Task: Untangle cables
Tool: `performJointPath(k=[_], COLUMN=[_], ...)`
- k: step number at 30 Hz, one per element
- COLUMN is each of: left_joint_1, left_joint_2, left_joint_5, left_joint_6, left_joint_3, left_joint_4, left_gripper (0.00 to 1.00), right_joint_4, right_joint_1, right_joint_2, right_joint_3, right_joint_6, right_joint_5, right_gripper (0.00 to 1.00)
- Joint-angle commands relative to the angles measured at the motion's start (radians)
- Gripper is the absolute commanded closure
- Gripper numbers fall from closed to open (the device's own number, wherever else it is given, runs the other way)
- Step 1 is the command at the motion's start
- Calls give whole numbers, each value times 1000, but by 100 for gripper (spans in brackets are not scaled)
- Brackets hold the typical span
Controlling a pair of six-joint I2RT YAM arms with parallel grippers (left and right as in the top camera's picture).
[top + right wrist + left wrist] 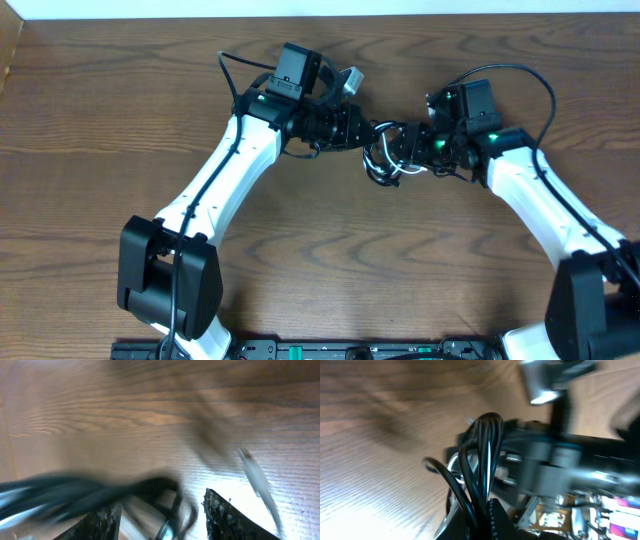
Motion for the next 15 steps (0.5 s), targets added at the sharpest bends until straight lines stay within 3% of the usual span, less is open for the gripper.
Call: performJointPath(k=[1, 7, 15], left_joint_1=[8, 42, 143], left_joint_2=[-8, -25, -136], left_joint_5=[134, 214, 209], left_joint_6=[13, 13, 14], left_joint_3=[6, 6, 6], left_joint_4=[26, 48, 47], left_gripper=[93, 93, 93], right_joint_4=[12, -28, -102], right_joint_1=[5, -14, -98], right_joint_2=[47, 95, 96], right_joint_3=[-5, -5, -5], right_joint_6=[8, 8, -41], right_joint_5=[37, 146, 225], right_gripper=[50, 50, 51])
